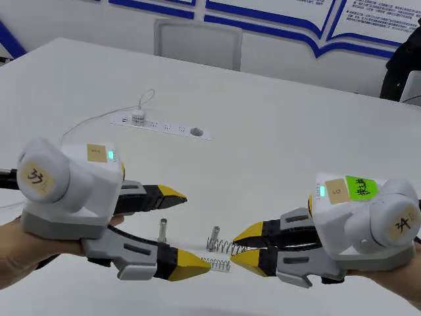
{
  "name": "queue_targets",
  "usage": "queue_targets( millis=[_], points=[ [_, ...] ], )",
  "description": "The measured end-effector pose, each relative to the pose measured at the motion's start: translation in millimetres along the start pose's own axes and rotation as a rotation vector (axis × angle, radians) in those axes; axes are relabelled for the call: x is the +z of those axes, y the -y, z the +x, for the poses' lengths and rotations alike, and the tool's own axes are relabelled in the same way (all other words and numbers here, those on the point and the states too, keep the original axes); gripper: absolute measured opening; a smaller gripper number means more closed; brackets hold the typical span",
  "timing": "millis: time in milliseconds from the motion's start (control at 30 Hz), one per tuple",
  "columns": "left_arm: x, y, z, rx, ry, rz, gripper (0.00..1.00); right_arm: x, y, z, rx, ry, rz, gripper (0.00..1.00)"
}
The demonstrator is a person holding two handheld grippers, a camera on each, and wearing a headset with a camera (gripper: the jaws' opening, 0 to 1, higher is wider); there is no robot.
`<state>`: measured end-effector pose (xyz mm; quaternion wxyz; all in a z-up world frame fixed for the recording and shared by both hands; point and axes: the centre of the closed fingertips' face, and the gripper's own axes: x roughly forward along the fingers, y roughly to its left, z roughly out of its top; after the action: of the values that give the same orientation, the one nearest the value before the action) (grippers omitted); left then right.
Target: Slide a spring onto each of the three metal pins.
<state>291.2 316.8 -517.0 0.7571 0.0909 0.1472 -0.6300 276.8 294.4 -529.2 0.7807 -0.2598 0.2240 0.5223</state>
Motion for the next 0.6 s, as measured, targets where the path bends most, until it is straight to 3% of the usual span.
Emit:
queue_targets(
  millis=[233, 600],
  points=[
    [-5.5, -2.3, 2.9, -0.002, -0.023, 0.017, 0.55, 0.5, -3.1, 2.1, 0.014, -0.005, -0.014, 0.10],
    [-3.0, 13.4, 11.1, -0.061, -0.015, 0.074, 0.36, 5.0, -8.9, 3.9, 0.025, 0.006, -0.019, 0.10]
  ],
)
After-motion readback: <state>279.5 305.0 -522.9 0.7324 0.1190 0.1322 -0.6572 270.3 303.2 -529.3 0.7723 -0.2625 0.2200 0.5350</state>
